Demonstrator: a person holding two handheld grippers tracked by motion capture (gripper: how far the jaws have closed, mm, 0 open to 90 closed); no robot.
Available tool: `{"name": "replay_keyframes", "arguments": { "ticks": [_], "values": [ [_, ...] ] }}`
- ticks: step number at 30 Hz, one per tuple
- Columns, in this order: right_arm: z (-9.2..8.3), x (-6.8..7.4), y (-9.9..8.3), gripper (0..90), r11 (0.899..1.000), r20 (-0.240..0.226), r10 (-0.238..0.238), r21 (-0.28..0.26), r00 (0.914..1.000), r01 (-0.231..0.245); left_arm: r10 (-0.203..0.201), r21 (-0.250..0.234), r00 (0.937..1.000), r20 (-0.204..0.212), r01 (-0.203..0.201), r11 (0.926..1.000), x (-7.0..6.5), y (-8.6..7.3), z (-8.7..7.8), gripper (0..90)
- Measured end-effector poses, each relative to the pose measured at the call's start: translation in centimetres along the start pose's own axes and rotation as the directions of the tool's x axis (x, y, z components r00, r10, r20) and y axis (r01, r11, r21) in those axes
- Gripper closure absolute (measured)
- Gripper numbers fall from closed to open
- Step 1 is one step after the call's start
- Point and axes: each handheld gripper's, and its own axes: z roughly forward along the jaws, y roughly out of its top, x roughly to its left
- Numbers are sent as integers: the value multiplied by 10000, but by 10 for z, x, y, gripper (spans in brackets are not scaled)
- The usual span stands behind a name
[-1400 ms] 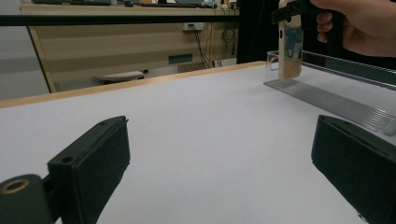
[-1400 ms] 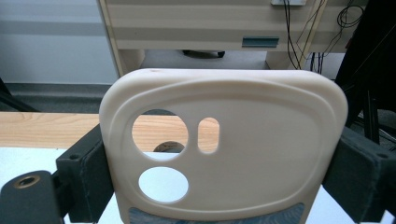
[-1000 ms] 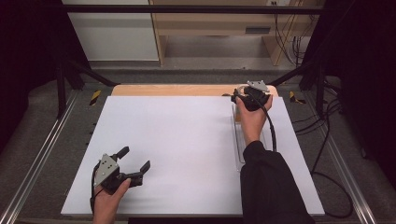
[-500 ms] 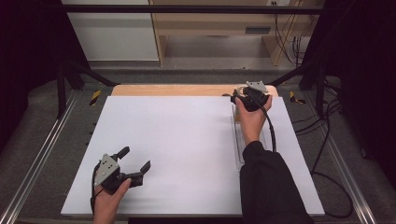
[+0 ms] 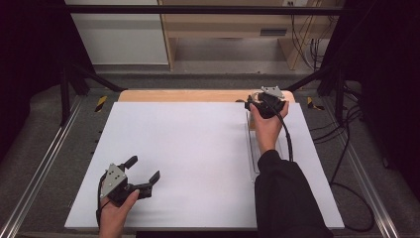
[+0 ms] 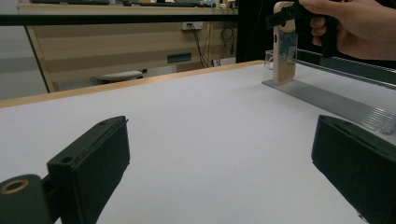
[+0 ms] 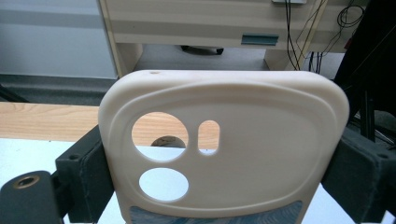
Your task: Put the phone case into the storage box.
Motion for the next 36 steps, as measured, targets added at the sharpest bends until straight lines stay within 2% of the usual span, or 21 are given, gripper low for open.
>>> {"name": "replay_keyframes", "arguments": {
  "ticks": [36],
  "values": [
    [-1,1,1,85,10000,-297,-49,-42,9995,48,9,-7,10000,35,-9,10000,-1,0,0,42]
  ]
}}
